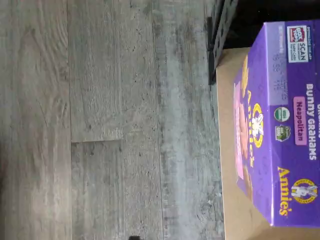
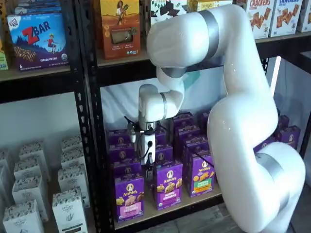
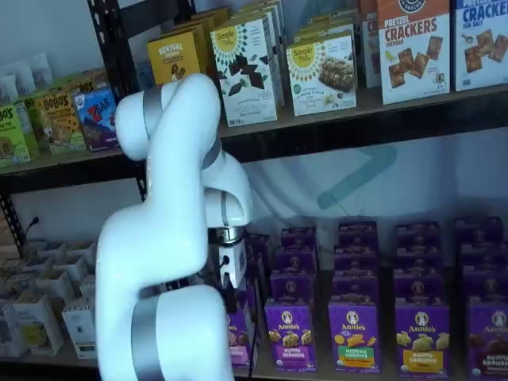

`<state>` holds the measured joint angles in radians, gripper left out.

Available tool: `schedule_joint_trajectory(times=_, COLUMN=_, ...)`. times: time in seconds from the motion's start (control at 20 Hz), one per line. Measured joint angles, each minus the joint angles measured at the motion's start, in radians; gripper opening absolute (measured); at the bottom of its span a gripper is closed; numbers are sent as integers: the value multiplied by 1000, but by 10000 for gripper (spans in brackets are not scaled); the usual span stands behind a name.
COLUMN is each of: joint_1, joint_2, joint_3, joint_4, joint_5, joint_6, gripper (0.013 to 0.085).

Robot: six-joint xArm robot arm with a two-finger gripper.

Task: Pick up the purple box with a pink patch in the middle, on the bottom shelf, the first box from the left

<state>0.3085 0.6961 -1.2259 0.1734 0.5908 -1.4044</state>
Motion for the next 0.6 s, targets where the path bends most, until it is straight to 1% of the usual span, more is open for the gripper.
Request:
schedule_joint_trajectory(times=0.1, joint_1=-3, joint_2=1, joint_3=11, joint_4=-28, joint_5=-41, joint_6=20, gripper=850)
schedule_joint_trajectory(times=0.2, joint_1=-9, joint_2=8, joint_3=7, joint_4=-40, joint_5=-57, joint_6=24, gripper=850)
schedule_joint_trajectory(times=0.4, joint_1=-15, joint_2=21, joint_3=-2, joint_4=-37, joint_5=-74, joint_6=15, gripper=850)
schedule_joint_trajectory(times=0.6, joint_1=-12, joint_2=36, joint_3=-1, joint_4=-22, joint_5=-130, joint_6=2, gripper=850)
